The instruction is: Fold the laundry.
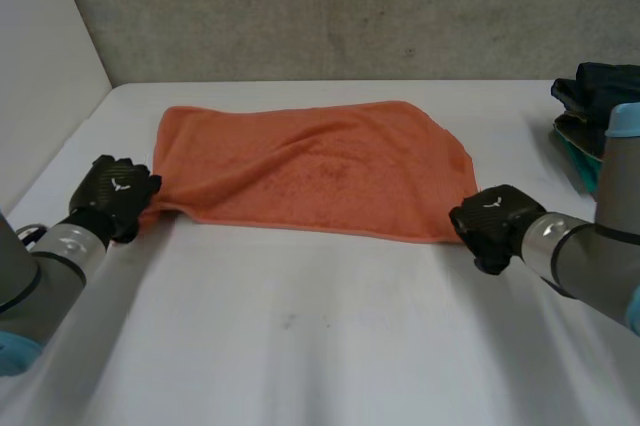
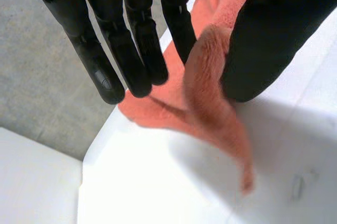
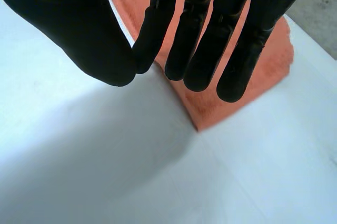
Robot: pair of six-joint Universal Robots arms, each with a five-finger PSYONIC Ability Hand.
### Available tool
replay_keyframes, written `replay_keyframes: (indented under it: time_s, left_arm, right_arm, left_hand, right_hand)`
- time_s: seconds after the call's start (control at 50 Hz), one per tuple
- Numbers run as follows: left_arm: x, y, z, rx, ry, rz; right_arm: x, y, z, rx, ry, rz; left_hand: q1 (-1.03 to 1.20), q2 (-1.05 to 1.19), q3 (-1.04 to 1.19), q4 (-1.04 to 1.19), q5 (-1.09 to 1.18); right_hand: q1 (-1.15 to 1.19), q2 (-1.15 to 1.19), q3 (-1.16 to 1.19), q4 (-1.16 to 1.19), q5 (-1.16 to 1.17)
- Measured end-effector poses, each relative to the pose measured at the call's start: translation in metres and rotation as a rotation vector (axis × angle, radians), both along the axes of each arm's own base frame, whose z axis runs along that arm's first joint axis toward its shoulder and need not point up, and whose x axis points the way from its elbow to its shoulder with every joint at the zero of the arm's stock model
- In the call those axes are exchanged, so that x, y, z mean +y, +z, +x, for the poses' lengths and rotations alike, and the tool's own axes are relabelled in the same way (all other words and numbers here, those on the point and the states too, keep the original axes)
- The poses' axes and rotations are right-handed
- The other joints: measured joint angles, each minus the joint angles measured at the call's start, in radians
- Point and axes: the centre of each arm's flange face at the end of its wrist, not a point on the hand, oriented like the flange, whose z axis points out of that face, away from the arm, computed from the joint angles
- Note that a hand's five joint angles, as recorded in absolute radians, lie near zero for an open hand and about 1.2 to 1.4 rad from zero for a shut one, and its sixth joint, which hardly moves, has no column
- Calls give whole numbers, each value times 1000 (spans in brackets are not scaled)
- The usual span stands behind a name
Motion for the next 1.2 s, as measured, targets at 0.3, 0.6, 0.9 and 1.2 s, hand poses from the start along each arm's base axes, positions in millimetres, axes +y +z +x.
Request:
replay_keyframes:
  time_s: [0.3, 0.6, 0.9, 1.2]
  left_arm:
    - [-36, 1, 17, 90, 70, -13]
    - [-43, 19, -2, 194, 31, -37]
    - [-33, 13, -1, 188, 43, 64]
    - [-27, 12, 1, 192, 52, 116]
  right_arm:
    - [-36, -12, -4, -163, -102, -143]
    - [-54, -32, 7, -306, -112, -46]
    - [-79, -62, 16, -256, -71, -56]
    - [-106, -60, 21, -268, -70, -122]
  left_hand:
    - [208, 145, 139, 146, 140]
    - [192, 176, 172, 177, 176]
    - [-19, -60, -60, -62, -61]
    - [-136, -172, -175, -177, -176]
  right_hand:
    - [-763, -893, -926, -923, -907]
    - [-725, -841, -843, -853, -837]
    - [-496, -566, -588, -595, -598]
    - [-16, 10, 1, -2, -13]
